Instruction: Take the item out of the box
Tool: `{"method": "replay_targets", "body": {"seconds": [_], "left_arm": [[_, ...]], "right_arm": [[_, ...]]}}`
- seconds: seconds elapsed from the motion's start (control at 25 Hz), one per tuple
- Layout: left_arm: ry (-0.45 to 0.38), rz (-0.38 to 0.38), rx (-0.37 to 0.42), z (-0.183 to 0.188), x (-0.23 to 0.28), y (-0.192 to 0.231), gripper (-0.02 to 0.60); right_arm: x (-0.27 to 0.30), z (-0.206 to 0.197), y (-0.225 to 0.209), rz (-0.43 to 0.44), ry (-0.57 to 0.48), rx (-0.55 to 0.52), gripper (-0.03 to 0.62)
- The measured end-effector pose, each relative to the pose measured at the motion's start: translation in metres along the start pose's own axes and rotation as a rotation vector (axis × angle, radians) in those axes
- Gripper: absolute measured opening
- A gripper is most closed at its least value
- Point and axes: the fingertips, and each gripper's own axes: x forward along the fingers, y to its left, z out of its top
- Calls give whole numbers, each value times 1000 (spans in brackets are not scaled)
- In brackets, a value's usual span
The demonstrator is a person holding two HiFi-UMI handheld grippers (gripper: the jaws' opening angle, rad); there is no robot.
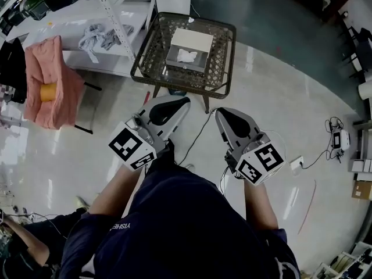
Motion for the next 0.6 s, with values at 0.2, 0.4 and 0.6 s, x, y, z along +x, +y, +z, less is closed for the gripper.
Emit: {"method": "replay_targets", "body": {"seconds": [0.2,0.4,0.6], "left_arm": [[7,-13,-24,-11,20,46,6],[30,-19,-65,-21,38,118,6],[76,-24,-69,-38,54,190,6]], "right_arm": [[39,-2,-30,-19,27,10,21],[103,-1,-62,-30,66,30,21],[168,-4,-95,-46,110,53,21]]}}
